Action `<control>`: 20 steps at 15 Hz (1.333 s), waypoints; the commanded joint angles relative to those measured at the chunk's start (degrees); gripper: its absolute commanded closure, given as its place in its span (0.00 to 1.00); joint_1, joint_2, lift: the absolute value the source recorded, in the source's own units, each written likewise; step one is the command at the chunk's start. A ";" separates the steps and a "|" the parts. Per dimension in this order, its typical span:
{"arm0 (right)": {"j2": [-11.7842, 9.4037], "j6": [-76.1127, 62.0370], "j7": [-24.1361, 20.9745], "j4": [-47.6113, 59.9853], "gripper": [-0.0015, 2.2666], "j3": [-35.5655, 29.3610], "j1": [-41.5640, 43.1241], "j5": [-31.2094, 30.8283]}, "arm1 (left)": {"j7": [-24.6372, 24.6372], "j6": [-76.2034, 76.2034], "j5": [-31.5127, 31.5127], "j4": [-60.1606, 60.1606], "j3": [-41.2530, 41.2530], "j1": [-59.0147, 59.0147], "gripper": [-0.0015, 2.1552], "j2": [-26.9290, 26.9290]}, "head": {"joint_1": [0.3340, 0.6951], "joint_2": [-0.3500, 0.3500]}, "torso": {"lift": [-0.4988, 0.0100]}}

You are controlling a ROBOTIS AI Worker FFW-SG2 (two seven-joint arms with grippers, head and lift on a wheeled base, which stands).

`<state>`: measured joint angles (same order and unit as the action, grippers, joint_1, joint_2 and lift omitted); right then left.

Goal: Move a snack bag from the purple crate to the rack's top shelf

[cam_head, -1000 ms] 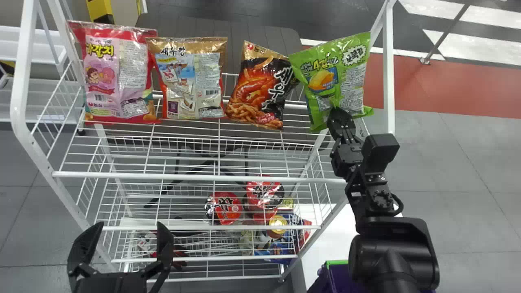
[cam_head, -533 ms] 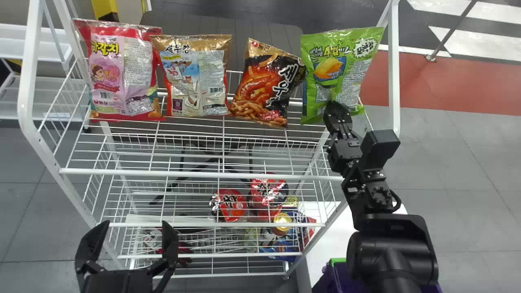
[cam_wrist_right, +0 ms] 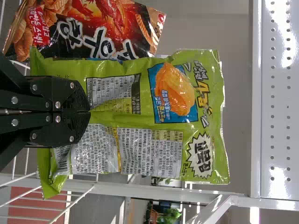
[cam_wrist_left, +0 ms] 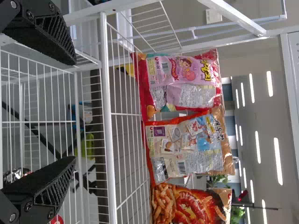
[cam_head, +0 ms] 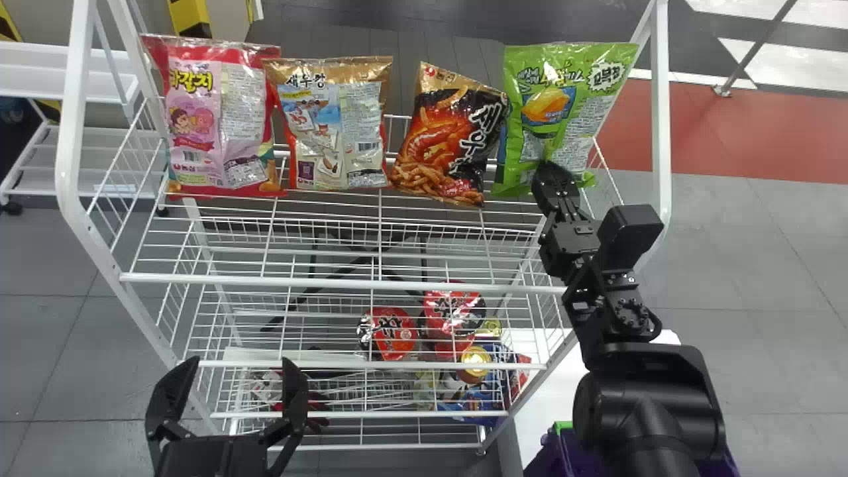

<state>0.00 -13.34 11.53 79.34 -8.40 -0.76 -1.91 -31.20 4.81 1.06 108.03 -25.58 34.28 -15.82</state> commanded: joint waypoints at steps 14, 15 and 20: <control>0.05 1.00 2.18 -8.50 0.99 -3.73 5.68 1.91 | -0.53 1.74 0.00 -0.54 0.00 0.00 0.04 0.00 | 1.00 0.23 | 0.98; 0.05 1.00 2.27 -9.20 0.99 -3.82 6.21 1.91 | -0.62 1.74 0.09 -0.54 0.00 0.00 0.04 0.00 | 1.00 0.24 | 0.98; 0.05 2.41 3.15 -10.52 0.99 -4.26 7.61 1.47 | -0.62 2.44 0.00 -0.98 0.09 -0.18 0.04 0.00 | 1.00 0.24 | 0.98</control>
<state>0.00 -11.09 14.69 68.88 -12.76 6.72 -0.17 -31.78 7.08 1.10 107.08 -25.49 34.12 -15.79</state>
